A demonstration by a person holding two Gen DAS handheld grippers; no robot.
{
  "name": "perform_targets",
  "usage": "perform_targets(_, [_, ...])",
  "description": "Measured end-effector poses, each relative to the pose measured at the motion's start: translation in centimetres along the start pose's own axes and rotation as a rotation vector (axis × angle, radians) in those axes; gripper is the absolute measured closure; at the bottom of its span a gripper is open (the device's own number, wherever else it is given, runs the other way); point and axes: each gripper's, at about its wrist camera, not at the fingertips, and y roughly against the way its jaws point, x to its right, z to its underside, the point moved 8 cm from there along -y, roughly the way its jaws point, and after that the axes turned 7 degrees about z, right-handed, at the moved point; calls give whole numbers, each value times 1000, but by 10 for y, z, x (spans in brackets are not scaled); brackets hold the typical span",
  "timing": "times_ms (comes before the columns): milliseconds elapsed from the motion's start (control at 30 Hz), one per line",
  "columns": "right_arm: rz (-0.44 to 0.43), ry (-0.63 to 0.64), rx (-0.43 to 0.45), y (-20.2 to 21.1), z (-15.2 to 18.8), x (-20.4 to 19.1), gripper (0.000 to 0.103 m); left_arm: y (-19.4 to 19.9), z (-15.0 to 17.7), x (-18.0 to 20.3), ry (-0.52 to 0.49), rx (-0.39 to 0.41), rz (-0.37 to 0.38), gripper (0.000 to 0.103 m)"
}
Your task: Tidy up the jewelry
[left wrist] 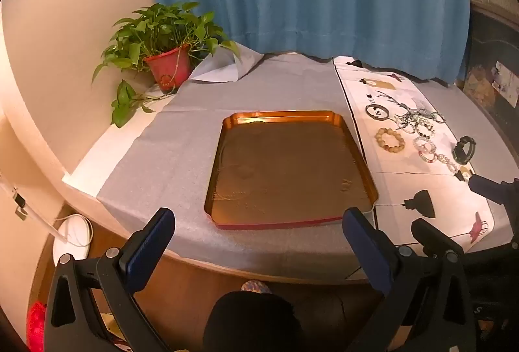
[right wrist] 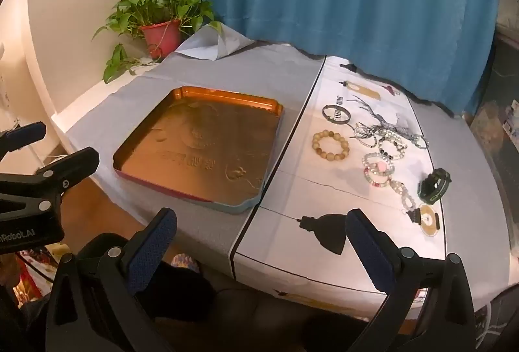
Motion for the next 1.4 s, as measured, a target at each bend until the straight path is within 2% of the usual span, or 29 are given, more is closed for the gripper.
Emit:
perform_targets(267, [-5, 2, 20, 12, -5, -3, 0, 12, -3, 14, -16, 17, -8, 0])
perform_targets(367, [-11, 4, 24, 17, -6, -5, 0, 16, -1, -2, 7, 24, 14, 0])
perform_targets(1400, [-6, 14, 41, 33, -10, -14, 0, 30, -3, -11, 17, 43, 12, 0])
